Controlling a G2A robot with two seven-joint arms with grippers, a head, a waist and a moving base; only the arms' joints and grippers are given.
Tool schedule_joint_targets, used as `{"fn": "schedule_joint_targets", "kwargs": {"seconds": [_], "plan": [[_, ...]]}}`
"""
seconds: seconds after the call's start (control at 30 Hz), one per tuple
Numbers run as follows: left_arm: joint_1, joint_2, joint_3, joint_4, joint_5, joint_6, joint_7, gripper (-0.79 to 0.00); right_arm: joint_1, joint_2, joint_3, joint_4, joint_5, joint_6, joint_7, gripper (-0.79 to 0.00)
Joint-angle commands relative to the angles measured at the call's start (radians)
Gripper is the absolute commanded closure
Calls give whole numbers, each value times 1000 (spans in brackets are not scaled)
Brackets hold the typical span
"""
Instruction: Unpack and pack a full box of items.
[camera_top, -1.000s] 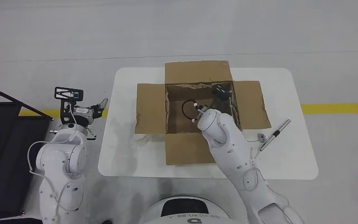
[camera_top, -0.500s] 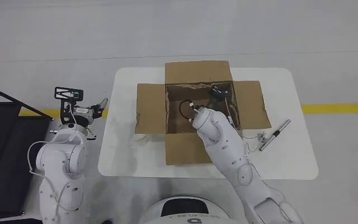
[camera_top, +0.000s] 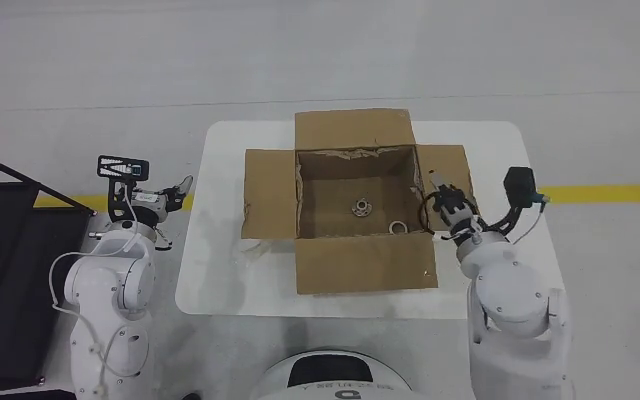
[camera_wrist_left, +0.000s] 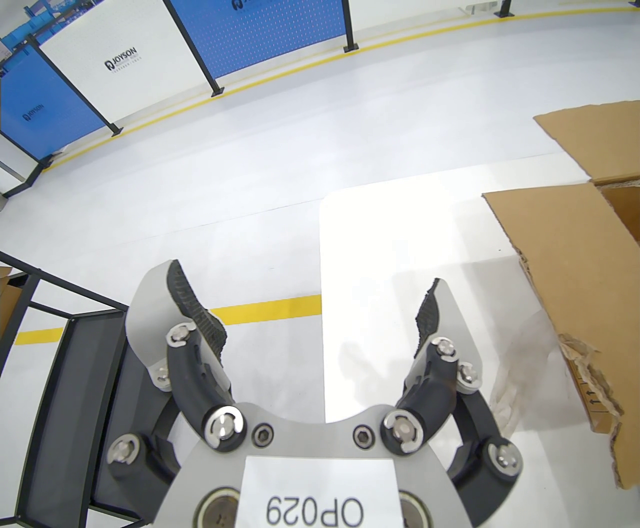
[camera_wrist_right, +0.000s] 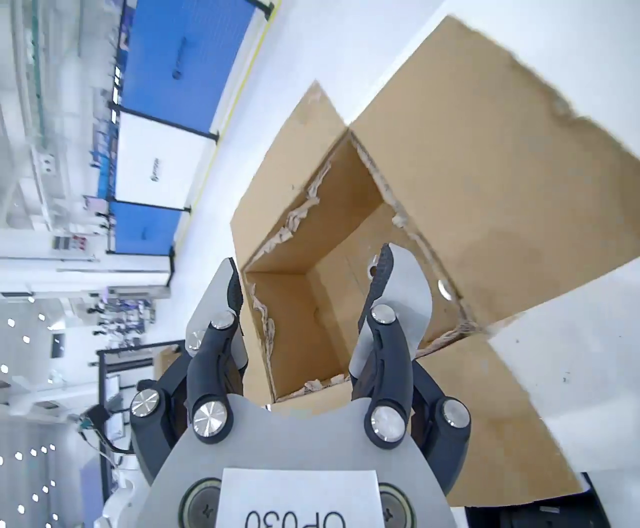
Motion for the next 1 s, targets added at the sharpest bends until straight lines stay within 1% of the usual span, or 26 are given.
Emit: {"fn": "schedule_joint_targets", "kwargs": {"seconds": [0.0,0.1,0.2,0.23,0.37,0.57,0.7,0.97], "plan": [[0,0,0,0,0,0,0,-785,-56,-4,105,4,131,-22,-52,-431],[0,0,0,0,0,0,0,-785,-88,-7,202,47,237,-19,-83,-391],[0,0,0,0,0,0,0,-785,-61,-2,231,125,250,-1,-68,-382],[0,0,0,0,0,0,0,-785,-42,1,230,164,235,22,-66,-379],[0,0,0,0,0,0,0,-785,65,14,200,293,185,72,-21,-369],[0,0,0,0,0,0,0,-785,174,33,129,434,69,114,42,-357],[0,0,0,0,0,0,0,-785,214,39,72,471,16,131,64,-354],[0,0,0,0,0,0,0,-785,237,44,-63,470,-70,157,76,-351]]}}
